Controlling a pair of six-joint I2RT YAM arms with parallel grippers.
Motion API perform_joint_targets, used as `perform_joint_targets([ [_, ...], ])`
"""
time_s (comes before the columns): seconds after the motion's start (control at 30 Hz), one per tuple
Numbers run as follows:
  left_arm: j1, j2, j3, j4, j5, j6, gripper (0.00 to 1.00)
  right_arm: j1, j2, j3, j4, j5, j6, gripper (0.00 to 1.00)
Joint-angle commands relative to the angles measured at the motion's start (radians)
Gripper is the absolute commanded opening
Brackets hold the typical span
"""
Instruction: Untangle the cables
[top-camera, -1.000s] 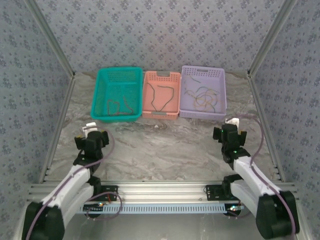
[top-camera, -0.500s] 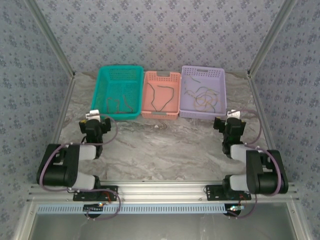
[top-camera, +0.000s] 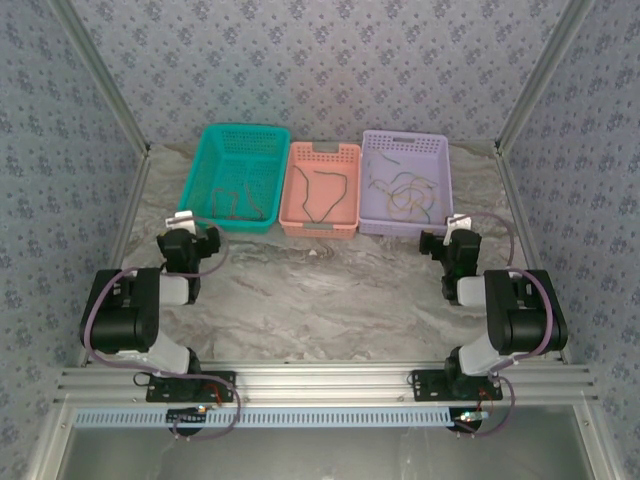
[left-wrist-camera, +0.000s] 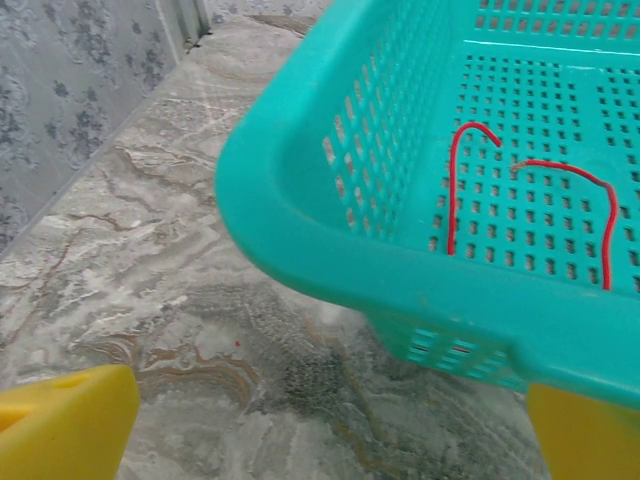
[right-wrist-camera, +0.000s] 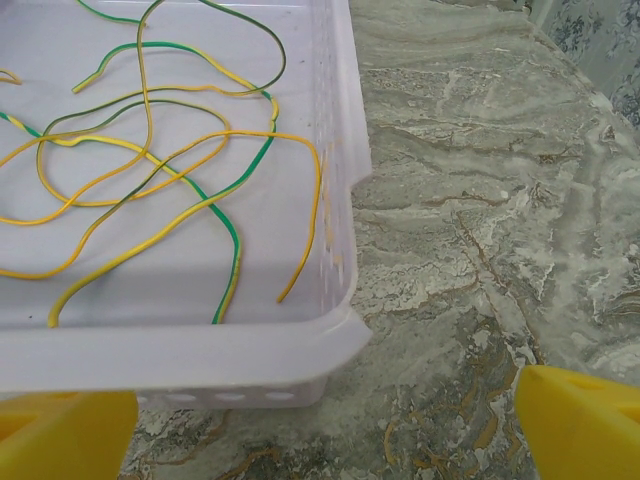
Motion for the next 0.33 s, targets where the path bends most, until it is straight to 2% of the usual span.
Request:
perform_joint_targets([
  [0.0, 0.002, -0.011, 0.012, -0.002, 0.031, -0.014, 0.99, 0.0, 0.0, 0.021, 0.036, -0.007, -0.017, 0.99],
  [0.3, 0.003, -0.01, 0.014, -0.003, 0.032, -0.014, 0.99, -0.002, 0.0, 0.021, 0.036, -0.003, -0.013, 0.99],
])
